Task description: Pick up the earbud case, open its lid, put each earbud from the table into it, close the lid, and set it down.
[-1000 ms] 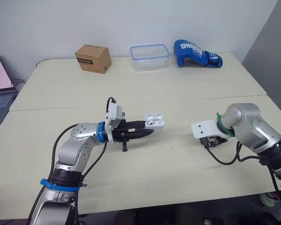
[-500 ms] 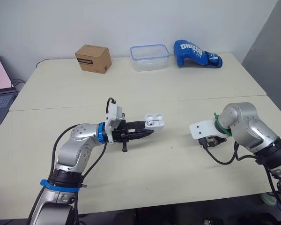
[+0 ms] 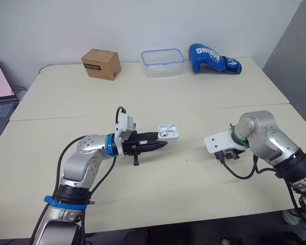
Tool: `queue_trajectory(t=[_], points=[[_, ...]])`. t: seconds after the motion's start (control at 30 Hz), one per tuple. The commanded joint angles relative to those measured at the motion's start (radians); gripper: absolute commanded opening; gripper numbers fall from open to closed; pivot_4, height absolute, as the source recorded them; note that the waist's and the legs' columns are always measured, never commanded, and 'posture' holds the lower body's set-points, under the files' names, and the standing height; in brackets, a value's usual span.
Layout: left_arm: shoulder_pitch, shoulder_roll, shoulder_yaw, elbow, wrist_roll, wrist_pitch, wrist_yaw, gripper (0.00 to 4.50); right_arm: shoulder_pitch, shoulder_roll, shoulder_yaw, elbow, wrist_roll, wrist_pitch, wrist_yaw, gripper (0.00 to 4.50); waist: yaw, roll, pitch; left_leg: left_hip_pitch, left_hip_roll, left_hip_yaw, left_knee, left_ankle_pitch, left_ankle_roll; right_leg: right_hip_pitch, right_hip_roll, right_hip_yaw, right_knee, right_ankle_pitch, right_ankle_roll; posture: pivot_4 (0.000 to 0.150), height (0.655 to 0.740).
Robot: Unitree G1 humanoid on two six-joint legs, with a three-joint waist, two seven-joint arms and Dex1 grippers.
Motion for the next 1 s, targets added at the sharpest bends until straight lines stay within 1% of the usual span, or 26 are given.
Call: queue_trajectory(t=[0.03, 0.47, 0.57, 0.6, 0.63, 0.9, 1.0], points=[[-0.002, -0.001, 0.001, -0.038, -0.001, -0.02, 0.005, 0.77, 0.002, -0.007, 0.009, 0.017, -0.041, -0.005, 0.009, 1.64, 0.0, 0.0, 0.0, 0.0, 0.0, 0.0, 0.0, 0.0, 0.0, 0.0, 0.0, 0.0, 0.0, 0.0, 0.0, 0.15, 0.7307], [-0.001, 0.001, -0.001, -0.038, -0.002, -0.021, 0.005, 0.77, 0.005, -0.001, 0.015, 0.016, -0.066, -0.021, 0.014, 1.64, 0.0, 0.0, 0.0, 0.0, 0.0, 0.0, 0.0, 0.0, 0.0, 0.001, 0.0, 0.0, 0.0, 0.0, 0.0, 0.15, 0.7307], [-0.001, -0.001, -0.002, -0.038, -0.001, -0.021, 0.006, 0.77, 0.005, 0.001, 0.013, 0.015, -0.066, -0.027, 0.015, 1.06, 0.0, 0.0, 0.0, 0.0, 0.0, 0.0, 0.0, 0.0, 0.0, 0.001, 0.0, 0.0, 0.0, 0.0, 0.0, 0.15, 0.7307], [-0.001, -0.001, -0.002, -0.038, -0.001, -0.021, 0.006, 0.77, 0.005, 0.001, 0.012, 0.015, -0.067, -0.029, 0.015, 0.8, 0.0, 0.0, 0.0, 0.0, 0.0, 0.0, 0.0, 0.0, 0.0, 0.001, 0.0, 0.0, 0.0, 0.0, 0.0, 0.15, 0.7307], [-0.001, -0.001, -0.003, -0.038, -0.001, -0.021, 0.007, 0.77, 0.005, 0.001, 0.012, 0.015, -0.067, -0.031, 0.015, 0.43, 0.0, 0.0, 0.0, 0.0, 0.0, 0.0, 0.0, 0.0, 0.0, 0.001, 0.0, 0.0, 0.0, 0.0, 0.0, 0.15, 0.7307], [-0.001, 0.0, -0.003, -0.037, -0.003, -0.021, 0.006, 0.77, 0.016, -0.004, 0.01, -0.007, -0.067, -0.021, 0.029, 0.4, 0.0, 0.0, 0.0, 0.0, 0.0, 0.0, 0.0, 0.0, 0.0, 0.001, 0.0, 0.0, 0.0, 0.0, 0.0, 0.15, 0.7307], [-0.001, -0.001, -0.003, -0.035, -0.002, -0.024, 0.008, 0.77, 0.025, -0.001, -0.022, -0.023, -0.049, 0.017, 0.021, 0.4, 0.0, 0.0, 0.0, 0.0, 0.0, 0.0, 0.0, 0.0, 0.0, 0.001, 0.0, 0.0, 0.0, 0.0, 0.0, 0.15, 0.7307]])
